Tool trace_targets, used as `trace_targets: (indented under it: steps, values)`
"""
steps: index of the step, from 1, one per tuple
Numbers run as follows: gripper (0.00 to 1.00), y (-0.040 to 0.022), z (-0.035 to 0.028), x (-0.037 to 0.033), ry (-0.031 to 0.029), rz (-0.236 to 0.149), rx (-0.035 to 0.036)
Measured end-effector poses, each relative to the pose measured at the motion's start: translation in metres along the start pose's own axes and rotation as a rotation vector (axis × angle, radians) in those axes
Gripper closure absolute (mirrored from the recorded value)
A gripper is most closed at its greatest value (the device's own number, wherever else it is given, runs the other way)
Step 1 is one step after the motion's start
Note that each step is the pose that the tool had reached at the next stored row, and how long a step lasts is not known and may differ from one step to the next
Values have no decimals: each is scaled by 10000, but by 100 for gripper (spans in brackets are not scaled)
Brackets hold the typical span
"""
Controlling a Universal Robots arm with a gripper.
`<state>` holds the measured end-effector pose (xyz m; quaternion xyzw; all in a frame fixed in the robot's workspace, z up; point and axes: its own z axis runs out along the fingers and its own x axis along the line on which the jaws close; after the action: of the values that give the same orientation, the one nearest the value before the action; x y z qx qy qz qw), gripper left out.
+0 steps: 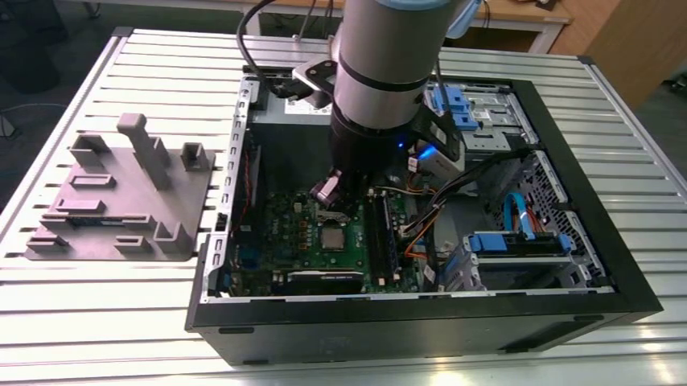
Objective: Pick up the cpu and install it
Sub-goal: 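Close the cpu cover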
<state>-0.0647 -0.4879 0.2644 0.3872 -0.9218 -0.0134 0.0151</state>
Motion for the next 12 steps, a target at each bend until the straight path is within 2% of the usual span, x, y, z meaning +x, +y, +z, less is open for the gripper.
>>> trace_targets:
  steps: [6, 12]
  values:
    - [90, -2, 32, -1, 32, -974, 15]
    - [90, -2, 37, -2, 27, -1003, 9]
